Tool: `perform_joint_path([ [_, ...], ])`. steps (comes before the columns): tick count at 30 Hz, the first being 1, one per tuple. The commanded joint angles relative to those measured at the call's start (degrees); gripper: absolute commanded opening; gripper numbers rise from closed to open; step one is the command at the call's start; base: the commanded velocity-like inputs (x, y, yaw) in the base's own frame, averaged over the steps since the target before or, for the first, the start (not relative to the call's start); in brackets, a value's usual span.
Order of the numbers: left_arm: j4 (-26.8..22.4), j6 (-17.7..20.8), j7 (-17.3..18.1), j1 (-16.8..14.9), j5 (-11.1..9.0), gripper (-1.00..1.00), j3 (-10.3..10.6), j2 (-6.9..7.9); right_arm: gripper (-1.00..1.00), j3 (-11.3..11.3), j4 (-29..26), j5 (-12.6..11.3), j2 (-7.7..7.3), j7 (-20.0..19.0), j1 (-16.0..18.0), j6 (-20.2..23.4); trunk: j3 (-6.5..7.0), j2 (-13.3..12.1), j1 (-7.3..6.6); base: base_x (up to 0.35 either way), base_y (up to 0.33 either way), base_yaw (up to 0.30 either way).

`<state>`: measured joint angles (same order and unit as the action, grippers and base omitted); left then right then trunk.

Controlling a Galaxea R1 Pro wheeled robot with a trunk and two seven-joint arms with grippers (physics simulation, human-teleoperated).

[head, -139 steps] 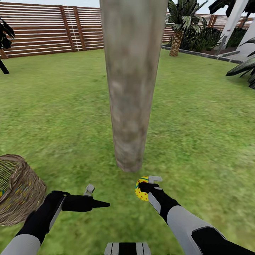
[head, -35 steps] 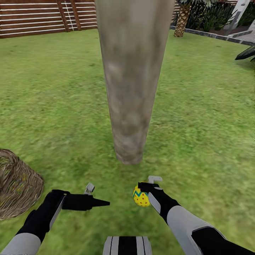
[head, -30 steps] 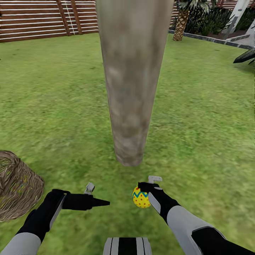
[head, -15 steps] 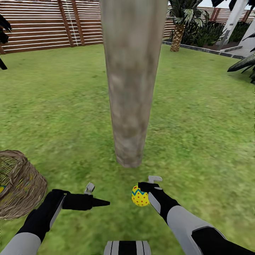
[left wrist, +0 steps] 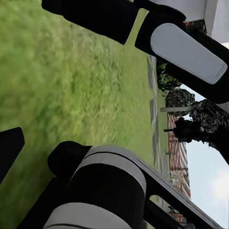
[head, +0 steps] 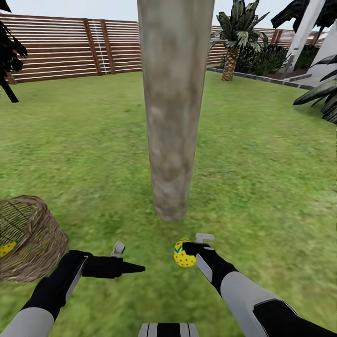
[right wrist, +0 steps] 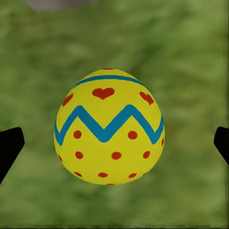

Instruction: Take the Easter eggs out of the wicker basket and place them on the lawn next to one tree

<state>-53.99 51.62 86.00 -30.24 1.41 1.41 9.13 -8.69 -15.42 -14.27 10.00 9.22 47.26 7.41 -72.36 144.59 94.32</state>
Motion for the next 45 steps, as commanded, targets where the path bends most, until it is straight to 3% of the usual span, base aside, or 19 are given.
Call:
perform_joint_path([
  [1, -0.03, 0.7, 0.32, -0.01, 0.17, 1.0, 0.08, 0.07, 1.0, -0.37, -0.21, -0.56, 0.0, 0.48, 0.02, 1.39, 0.18, 0.0, -0.04, -0.026, 0.0, 0.0],
  [8, -0.04, 2.61, 0.6, 0.01, 0.12, 1.0, 0.09, 2.05, 1.0, -0.15, -0.66, -1.41, 0.0, 0.77, 0.02, 10.73, 1.73, -0.09, -0.22, -0.006, 0.0, 0.0],
  [14, -0.04, 4.06, 0.8, 0.01, -0.21, 1.0, 0.08, 4.23, 1.0, 0.25, -2.58, -1.69, 0.0, 0.77, 0.02, 15.41, 3.06, -0.17, -0.37, -0.075, 0.0, 0.0],
  [22, -0.06, 4.87, 0.84, -0.07, -0.16, 1.0, 0.05, 5.65, 1.0, 0.43, -3.03, -1.72, 0.0, 0.54, 0.02, 16.32, 4.84, -0.28, -0.58, -0.125, 0.0, 0.0],
  [32, -0.06, 5.15, 0.83, -0.07, -0.1, 1.0, 0.08, 5.72, 1.0, 0.43, -3.13, -1.72, 0.0, 0.45, 0.01, 16.25, 7.05, -0.41, -0.84, -0.02, 0.0, 0.0],
  [40, -0.04, 5.16, 0.84, -0.08, -0.1, 1.0, 0.08, 5.76, 1.0, 0.46, -3.43, -1.79, 0.0, 0.52, 0.0, 16.48, 8.82, -0.52, -1.04, -0.282, 0.0, 0.0],
  [42, -0.01, 5.16, 0.84, -0.06, -0.1, 1.0, 0.08, 5.74, 1.0, 0.49, -3.62, -2.38, 0.0, 0.57, 0.01, 16.53, 9.27, -0.55, -1.1, -0.323, 0.0, 0.0],
  [45, -0.04, 5.16, 0.83, -0.07, -0.1, 1.0, 0.08, 5.73, 1.0, 0.48, -3.85, -6.3, 0.0, 0.65, 0.0, 16.8, 9.93, -0.59, -1.17, -0.325, 0.0, 0.0],
])
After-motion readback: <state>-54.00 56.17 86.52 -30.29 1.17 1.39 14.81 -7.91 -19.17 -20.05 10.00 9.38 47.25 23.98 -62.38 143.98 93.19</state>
